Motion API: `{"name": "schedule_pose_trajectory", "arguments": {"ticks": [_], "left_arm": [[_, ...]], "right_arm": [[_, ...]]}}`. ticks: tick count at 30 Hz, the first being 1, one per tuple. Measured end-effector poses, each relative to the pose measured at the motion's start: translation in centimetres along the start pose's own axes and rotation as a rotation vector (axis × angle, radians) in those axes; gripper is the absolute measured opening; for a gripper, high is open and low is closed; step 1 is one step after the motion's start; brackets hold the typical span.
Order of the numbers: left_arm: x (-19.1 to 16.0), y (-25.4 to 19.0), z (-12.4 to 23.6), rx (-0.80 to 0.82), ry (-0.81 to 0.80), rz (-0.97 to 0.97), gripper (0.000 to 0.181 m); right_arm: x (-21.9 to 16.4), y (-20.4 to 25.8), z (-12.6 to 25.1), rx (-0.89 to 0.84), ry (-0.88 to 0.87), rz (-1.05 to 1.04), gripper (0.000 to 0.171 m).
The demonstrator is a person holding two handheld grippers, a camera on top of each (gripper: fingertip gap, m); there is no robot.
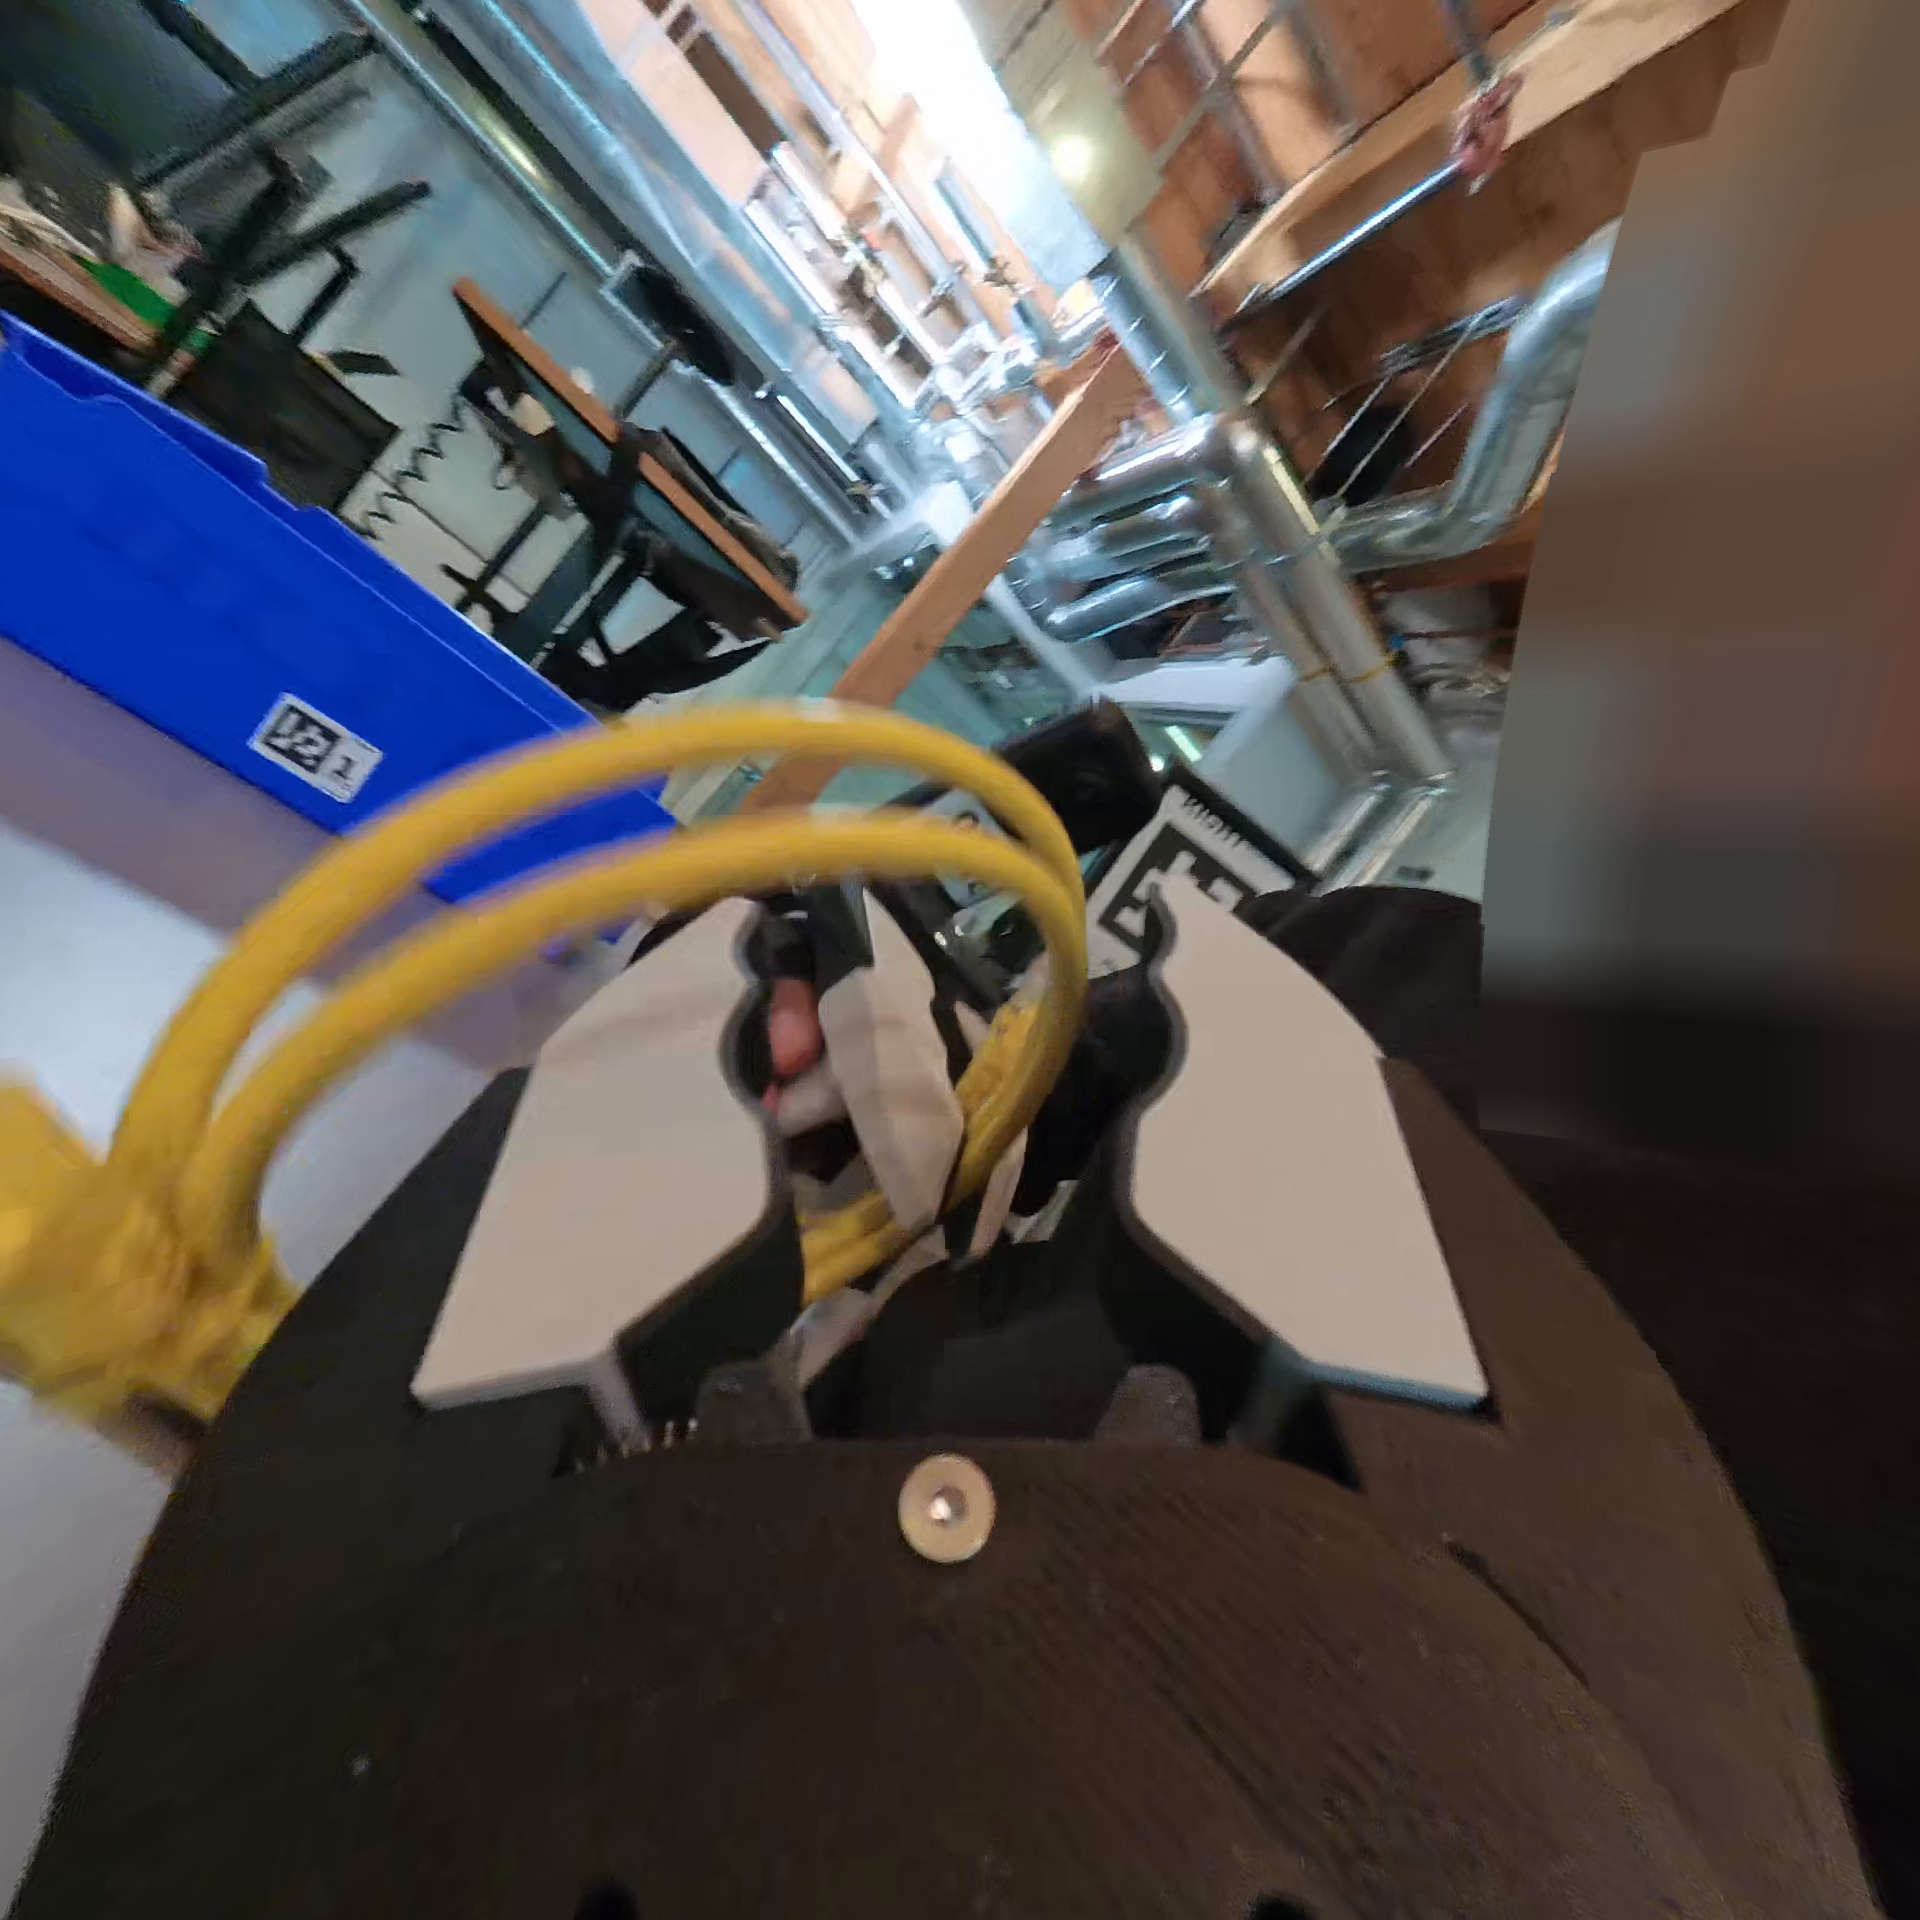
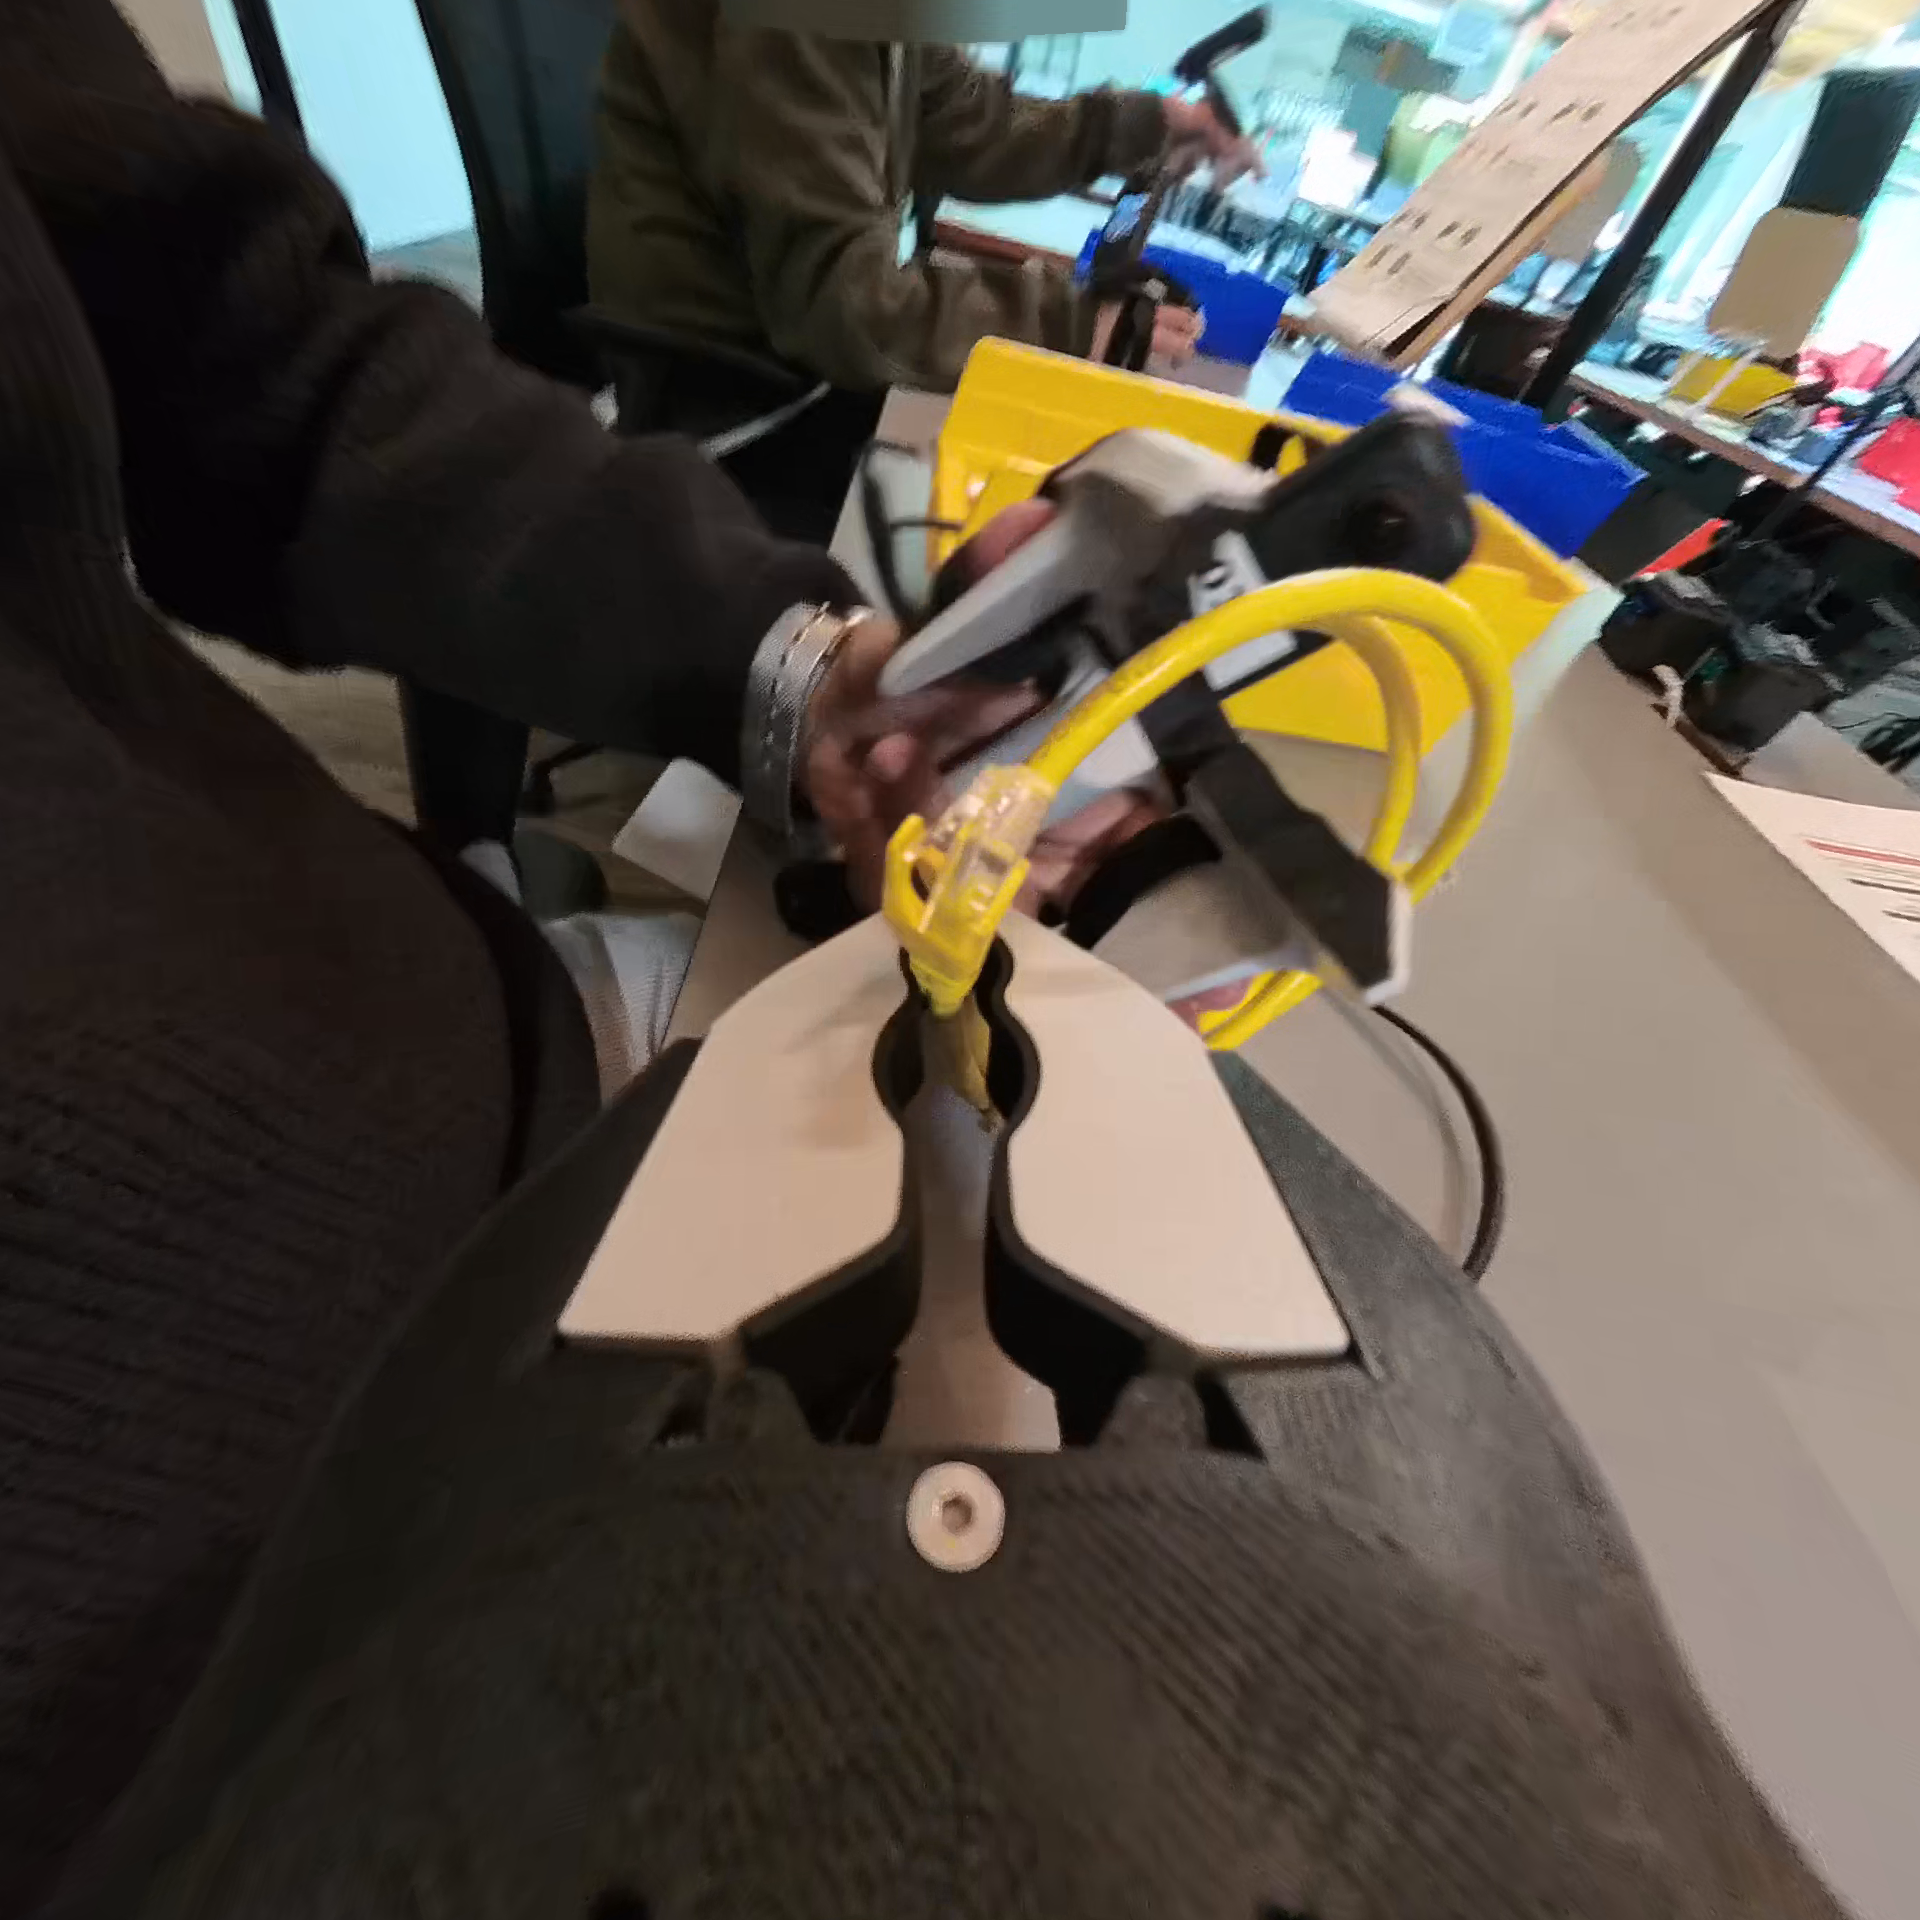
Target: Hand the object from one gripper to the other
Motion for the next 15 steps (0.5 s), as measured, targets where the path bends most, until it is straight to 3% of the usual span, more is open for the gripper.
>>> {"name": "schedule_pose_trajectory", "arguments": {"ticks": [3,8,12,15], "left_arm": [[0.0,-0.5,-0.3,0.02,0.006,-0.076,0.082],[1.3,-1.8,1.0,0.159,-0.119,-0.325,0.067],[2.0,-1.2,2.3,0.286,-0.189,-0.311,0.07],[1.7,-0.1,2.4,0.36,-0.137,-0.215,0.078]], "right_arm": [[0.3,-1.6,1.1,-0.052,-0.088,-0.128,0.008],[-0.2,-4.8,3.2,-0.102,-0.24,-0.398,0.007],[-0.9,-6.7,4.7,-0.096,-0.351,-0.581,0.007],[-1.0,-7.1,5.3,-0.043,-0.43,-0.649,0.007]]}}
Point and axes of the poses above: each gripper's, where its closed fingertips meet, z back along the fingers, x out of its top, y = z × x across the jaws, the point moved 10 cm from there along z, back along the fingers, and after that the axes turned 10 degrees about -x, right-handed, at the moved point
